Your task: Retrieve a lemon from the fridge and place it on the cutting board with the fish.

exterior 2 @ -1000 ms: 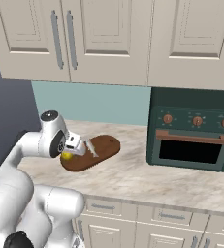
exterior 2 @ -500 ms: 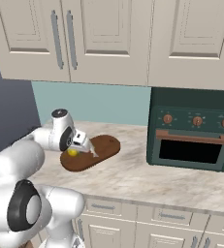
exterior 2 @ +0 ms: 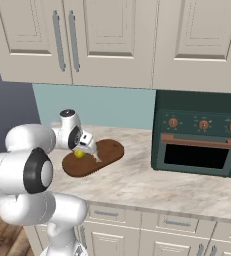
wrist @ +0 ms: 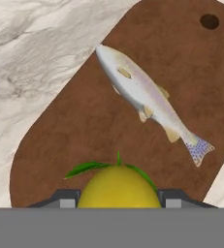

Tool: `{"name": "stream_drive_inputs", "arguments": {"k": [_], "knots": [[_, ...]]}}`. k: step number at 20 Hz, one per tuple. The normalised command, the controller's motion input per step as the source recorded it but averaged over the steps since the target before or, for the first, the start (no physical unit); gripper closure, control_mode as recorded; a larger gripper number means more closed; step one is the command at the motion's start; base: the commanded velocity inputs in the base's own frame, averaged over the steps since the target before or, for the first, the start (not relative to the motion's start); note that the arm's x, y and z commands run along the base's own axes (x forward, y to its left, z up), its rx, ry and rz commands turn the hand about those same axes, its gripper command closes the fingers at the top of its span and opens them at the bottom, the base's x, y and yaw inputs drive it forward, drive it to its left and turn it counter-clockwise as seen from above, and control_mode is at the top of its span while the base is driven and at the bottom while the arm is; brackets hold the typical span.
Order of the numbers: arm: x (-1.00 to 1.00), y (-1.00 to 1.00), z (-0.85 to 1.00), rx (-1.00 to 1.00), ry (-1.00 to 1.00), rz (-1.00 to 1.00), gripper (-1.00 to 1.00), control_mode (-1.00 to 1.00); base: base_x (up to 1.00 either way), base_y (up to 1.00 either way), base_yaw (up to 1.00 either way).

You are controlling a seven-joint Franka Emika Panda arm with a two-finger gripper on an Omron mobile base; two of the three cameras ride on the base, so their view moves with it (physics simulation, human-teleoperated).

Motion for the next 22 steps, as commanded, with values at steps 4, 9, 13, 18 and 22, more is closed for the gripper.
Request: {"name": "stream_drive_inputs", "arguments": {"k": [4, 9, 13, 18, 22], "knots": [[0.07, 0.03, -0.14, 0.0, 0.04, -0.16, 1.0, -1.0, 0.0, 0.0, 0.0], [0.0, 0.0, -0.19, 0.0, 0.04, -0.22, 1.0, -1.0, 0.0, 0.0, 0.0], [0.0, 0.0, -0.17, 0.0, 0.0, -0.21, 1.0, -1.0, 0.0, 0.0, 0.0], [0.0, 0.0, -0.2, 0.0, 0.0, -0.15, 1.0, -1.0, 0.0, 0.0, 0.0], [0.02, 0.0, -0.15, 0.0, 0.0, -0.05, 1.0, -1.0, 0.0, 0.0, 0.0]]}}
